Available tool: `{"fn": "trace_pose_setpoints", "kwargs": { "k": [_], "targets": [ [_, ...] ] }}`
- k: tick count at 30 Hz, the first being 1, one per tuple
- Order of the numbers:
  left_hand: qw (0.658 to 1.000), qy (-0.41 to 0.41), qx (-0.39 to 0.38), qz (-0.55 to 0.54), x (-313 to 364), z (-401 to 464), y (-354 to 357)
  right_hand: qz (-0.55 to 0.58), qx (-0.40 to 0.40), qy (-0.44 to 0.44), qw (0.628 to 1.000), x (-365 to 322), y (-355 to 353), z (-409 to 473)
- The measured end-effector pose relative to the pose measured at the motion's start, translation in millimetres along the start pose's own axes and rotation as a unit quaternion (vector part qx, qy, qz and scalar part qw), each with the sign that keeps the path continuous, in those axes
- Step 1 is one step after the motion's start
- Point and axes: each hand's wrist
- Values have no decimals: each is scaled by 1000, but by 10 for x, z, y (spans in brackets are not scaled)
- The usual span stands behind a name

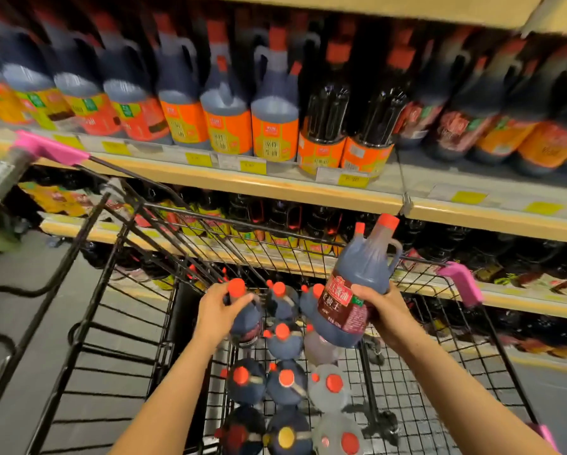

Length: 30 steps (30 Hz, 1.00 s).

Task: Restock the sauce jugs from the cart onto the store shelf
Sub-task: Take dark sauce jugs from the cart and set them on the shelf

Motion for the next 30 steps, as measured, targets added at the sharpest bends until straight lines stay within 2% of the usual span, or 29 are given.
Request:
{"fn": "trace_pose_setpoints", "kwargs": {
  "k": [8,12,17,22,30],
  "targets": [
    [999,50,2,-16,1289,38,-675,-2,11,-54,998,-903,-217,-528],
    [998,54,-1,-31,1803,52,-759,-24,24,-97,995,-1306,-397,-716],
    [998,29,-1,-62,2449,-121,-524,-44,25,-118,992,-1701,-923,-810],
    [990,-2,37,-135,2932,-430,-180,-58,-3,-124,991,-2000,-1472,-731],
    [984,-24,97,-147,3201,-798,201,-107,-38,-141,983,-2268,-1886,-472]
  ]
}}
Point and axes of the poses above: each hand's wrist, its own z-axis towards the middle knuckle, its own y-axis out of the palm, x = y × z, and after that the axes turned 11 degrees about x, right-handed
